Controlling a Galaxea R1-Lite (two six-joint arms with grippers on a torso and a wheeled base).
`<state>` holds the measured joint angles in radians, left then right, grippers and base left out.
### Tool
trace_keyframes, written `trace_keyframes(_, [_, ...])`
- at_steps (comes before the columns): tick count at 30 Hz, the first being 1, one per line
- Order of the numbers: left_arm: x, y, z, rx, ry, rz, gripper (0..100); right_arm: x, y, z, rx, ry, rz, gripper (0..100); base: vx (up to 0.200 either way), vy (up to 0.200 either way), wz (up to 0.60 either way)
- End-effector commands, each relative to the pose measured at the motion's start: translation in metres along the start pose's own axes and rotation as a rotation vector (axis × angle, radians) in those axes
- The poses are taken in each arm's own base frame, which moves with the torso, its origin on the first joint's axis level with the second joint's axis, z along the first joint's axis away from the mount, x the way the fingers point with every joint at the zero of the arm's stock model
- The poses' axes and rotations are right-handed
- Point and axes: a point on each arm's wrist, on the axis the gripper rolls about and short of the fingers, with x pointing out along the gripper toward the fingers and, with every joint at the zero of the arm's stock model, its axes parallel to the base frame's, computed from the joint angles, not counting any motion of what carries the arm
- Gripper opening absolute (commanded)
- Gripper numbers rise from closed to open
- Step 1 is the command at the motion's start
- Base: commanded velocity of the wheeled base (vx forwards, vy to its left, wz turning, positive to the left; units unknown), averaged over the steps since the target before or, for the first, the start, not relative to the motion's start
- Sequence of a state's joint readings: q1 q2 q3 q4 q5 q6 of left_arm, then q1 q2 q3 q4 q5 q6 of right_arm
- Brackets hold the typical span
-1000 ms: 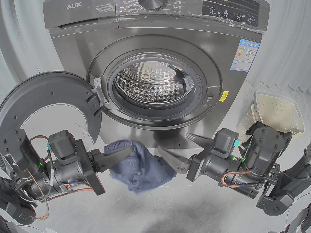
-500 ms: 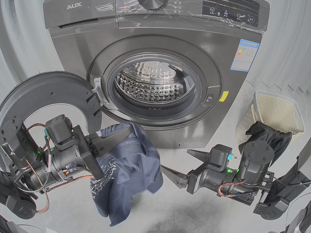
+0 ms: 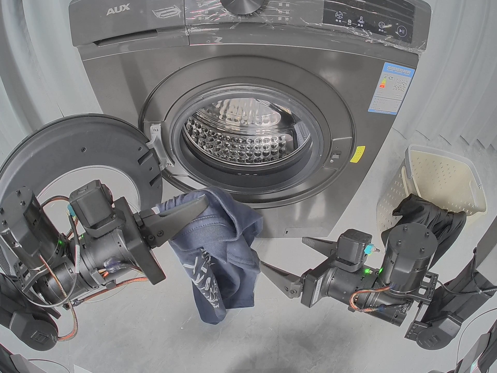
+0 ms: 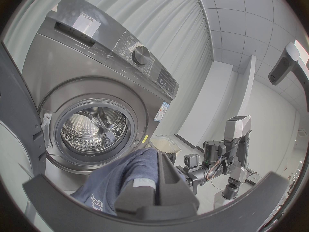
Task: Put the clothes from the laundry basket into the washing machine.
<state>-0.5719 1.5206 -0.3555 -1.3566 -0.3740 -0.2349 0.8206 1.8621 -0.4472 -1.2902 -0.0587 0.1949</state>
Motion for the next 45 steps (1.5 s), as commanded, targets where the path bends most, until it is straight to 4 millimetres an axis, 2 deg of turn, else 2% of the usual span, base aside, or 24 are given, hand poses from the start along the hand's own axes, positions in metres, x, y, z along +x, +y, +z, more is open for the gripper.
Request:
trace_keyframes(1, [0.000, 0.000, 0.000, 0.001, -0.002, -0.001, 0, 0.003, -0.004, 0.004, -0.005, -0.018, -0.013, 100, 0.000, 0.000, 0.00])
trace_keyframes(8, [0.000, -0.001, 0.000, 0.000, -0.002, -0.004, 0, 0.015, -0.001, 0.005, -0.008, -0.033, -0.006, 100, 0.000, 0.000, 0.00])
trace_keyframes(11, [0.000, -0.001, 0.001, 0.001, -0.009, -0.006, 0, 0.027, -0.001, 0.004, -0.009, -0.040, -0.003, 100, 0.000, 0.000, 0.00])
trace_keyframes(18, [-0.001, -0.002, 0.001, 0.002, -0.011, -0.010, 0, 0.053, 0.003, 0.015, -0.005, -0.113, 0.008, 100, 0.000, 0.000, 0.00])
trace_keyframes(28, [-0.003, -0.002, 0.002, 0.002, -0.013, -0.010, 0, 0.083, 0.003, 0.013, -0.001, -0.149, 0.006, 100, 0.000, 0.000, 0.00])
trace_keyframes(33, [-0.002, -0.002, 0.001, 0.003, -0.010, -0.009, 0, 0.086, 0.005, 0.012, 0.003, -0.161, 0.015, 100, 0.000, 0.000, 0.00])
trace_keyframes(38, [-0.001, -0.001, 0.001, 0.004, -0.009, -0.007, 0, 0.079, 0.016, 0.005, 0.002, -0.143, 0.047, 100, 0.000, 0.000, 0.00])
trace_keyframes(45, [-0.001, -0.001, 0.001, 0.004, -0.010, -0.008, 0, 0.075, 0.018, 0.002, 0.000, -0.137, 0.052, 100, 0.000, 0.000, 0.00])
